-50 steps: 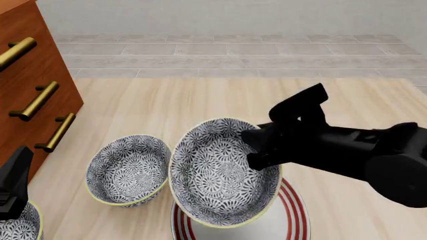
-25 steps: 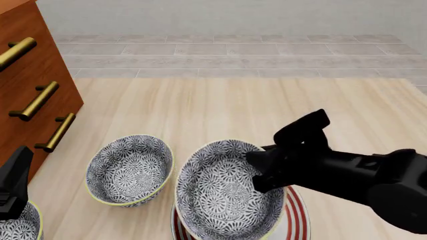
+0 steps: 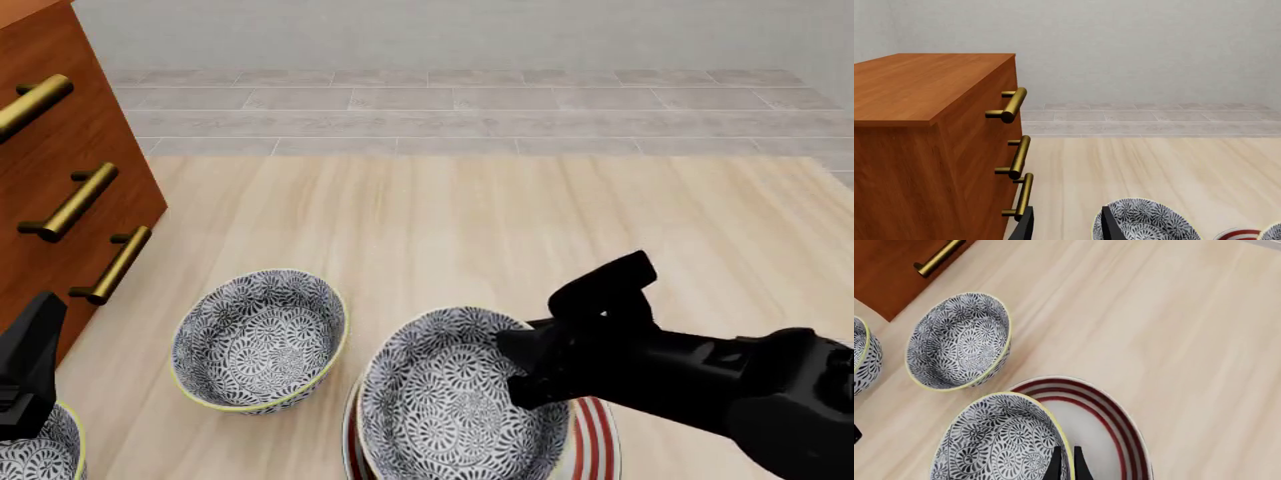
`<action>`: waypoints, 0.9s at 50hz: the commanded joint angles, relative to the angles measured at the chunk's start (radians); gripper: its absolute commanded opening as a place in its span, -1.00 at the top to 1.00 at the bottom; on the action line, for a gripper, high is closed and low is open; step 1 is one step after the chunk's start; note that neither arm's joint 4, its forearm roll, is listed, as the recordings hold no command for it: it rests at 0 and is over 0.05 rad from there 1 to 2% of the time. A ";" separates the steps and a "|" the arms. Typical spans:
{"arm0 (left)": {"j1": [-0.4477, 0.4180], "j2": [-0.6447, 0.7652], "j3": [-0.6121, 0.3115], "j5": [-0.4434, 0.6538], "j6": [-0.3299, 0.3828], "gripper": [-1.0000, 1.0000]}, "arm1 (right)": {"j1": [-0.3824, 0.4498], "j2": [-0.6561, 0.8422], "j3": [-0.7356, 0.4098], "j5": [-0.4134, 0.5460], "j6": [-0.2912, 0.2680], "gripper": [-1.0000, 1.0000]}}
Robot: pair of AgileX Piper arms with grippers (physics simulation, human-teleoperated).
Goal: Pick up the bowl and put it in the front on the plate.
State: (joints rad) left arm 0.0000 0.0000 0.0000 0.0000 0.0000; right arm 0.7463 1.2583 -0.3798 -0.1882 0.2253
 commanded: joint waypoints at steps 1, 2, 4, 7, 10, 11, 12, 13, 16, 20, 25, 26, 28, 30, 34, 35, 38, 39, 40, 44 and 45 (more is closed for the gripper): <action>0.000 0.000 0.000 0.000 0.000 -1.00 | 0.006 0.034 0.023 -0.036 0.032 1.00; 0.000 0.000 0.000 0.000 0.000 -1.00 | 0.006 0.038 0.026 -0.042 0.033 1.00; 0.000 0.000 0.000 0.000 0.000 -1.00 | 0.006 0.049 0.030 -0.051 0.038 1.00; 0.000 0.000 0.000 0.000 0.000 -1.00 | -0.003 0.064 0.032 -0.061 0.035 1.00; 0.000 0.000 0.000 0.000 0.000 -1.00 | -0.014 0.077 0.034 -0.069 0.034 1.00; 0.000 0.000 0.000 0.000 0.000 -1.00 | -0.018 0.084 0.036 -0.074 0.034 1.00; 0.000 0.000 0.000 0.000 0.000 -1.00 | -0.018 0.088 0.038 -0.077 0.033 1.00; 0.000 0.000 0.000 0.000 0.000 -1.00 | -0.020 0.091 0.037 -0.078 0.033 1.00; 0.000 0.000 0.000 0.000 0.000 -1.00 | -0.021 0.098 0.037 -0.079 0.031 1.00; 0.000 0.000 0.000 0.000 0.000 -1.00 | -0.037 0.107 0.035 -0.082 0.022 1.00; 0.000 0.000 0.000 0.000 0.000 -1.00 | -0.051 0.122 0.034 -0.089 0.015 1.00; 0.000 0.000 0.000 0.000 0.000 -1.00 | -0.056 0.123 0.032 -0.089 0.011 1.00; 0.000 0.000 0.000 0.000 0.000 -1.00 | -0.059 0.127 0.033 -0.093 0.011 1.00; 0.000 0.000 0.000 0.000 0.000 -1.00 | -0.063 0.131 0.032 -0.096 0.008 1.00; 0.000 0.000 0.000 0.000 0.000 -1.00 | -0.064 0.163 0.022 -0.099 -0.001 -1.00; 0.000 0.000 0.000 0.000 0.000 -1.00 | -0.069 0.153 0.021 -0.091 -0.005 -1.00; 0.000 0.000 0.000 0.000 0.000 -1.00 | -0.075 0.134 0.015 -0.073 -0.017 -1.00; 0.000 0.000 0.000 0.000 0.000 -1.00 | -0.071 0.124 0.014 -0.066 -0.015 -1.00; 0.000 0.000 0.000 0.000 0.000 -1.00 | -0.066 0.105 0.015 -0.059 -0.020 -1.00; 0.000 0.000 0.000 0.000 0.000 -1.00 | -0.082 0.047 0.004 -0.036 -0.049 -1.00; 0.000 0.000 0.000 0.000 0.000 -1.00 | -0.088 0.032 0.001 -0.029 -0.064 -1.00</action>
State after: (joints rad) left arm 0.0000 0.0000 0.0000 0.0000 0.0000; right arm 0.6812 1.3581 -0.3620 -0.2526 0.2086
